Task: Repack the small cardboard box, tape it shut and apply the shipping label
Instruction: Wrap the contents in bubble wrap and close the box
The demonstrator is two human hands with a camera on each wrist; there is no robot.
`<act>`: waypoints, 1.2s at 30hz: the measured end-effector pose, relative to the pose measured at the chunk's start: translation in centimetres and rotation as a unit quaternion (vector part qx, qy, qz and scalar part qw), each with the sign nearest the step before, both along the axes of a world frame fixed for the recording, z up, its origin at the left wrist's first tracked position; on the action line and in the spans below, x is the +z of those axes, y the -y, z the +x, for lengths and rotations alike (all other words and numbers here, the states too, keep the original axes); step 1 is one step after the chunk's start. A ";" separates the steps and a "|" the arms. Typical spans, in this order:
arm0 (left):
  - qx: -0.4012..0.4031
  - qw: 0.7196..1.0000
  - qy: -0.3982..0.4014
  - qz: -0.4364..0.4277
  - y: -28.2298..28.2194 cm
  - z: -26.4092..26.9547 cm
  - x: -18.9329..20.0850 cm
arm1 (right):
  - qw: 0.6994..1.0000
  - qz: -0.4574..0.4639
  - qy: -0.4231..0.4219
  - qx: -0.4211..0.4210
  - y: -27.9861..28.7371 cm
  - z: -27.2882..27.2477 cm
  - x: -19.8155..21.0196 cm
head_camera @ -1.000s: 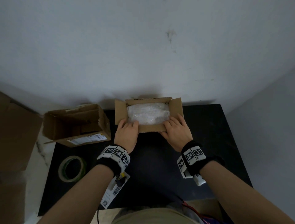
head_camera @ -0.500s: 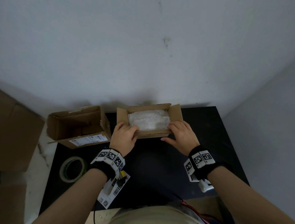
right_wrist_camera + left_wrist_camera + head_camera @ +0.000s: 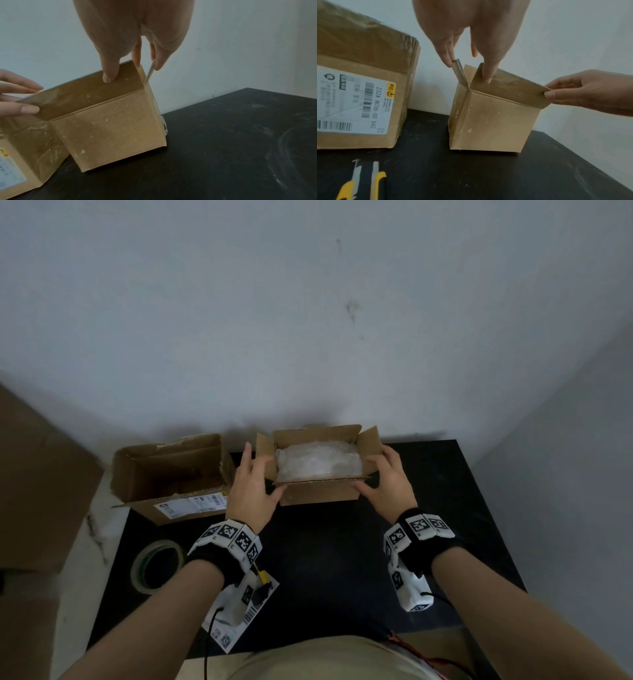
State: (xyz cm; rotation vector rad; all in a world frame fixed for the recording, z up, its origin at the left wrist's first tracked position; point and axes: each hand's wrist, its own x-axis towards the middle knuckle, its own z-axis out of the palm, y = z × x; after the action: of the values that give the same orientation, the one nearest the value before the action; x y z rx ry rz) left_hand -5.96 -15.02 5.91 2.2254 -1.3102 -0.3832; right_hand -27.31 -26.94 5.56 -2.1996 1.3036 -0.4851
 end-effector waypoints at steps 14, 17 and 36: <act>-0.053 0.996 0.007 -0.075 1.8 0.0 -0.7 | 0.992 0.121 -0.009 0.034 2.3 1.9 2.5; -0.061 0.996 0.005 -0.062 1.8 0.3 -1.0 | 0.991 0.122 -0.044 0.040 4.4 2.7 3.6; -0.095 0.991 -0.044 -0.086 1.7 0.2 -1.4 | 0.934 0.353 -0.034 0.051 9.2 6.6 5.7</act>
State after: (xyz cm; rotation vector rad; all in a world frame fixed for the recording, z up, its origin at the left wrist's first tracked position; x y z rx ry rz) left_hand -5.71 -16.72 4.55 1.9272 -1.4546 -0.4165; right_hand -20.69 -36.17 11.24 -1.6662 1.1493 0.1046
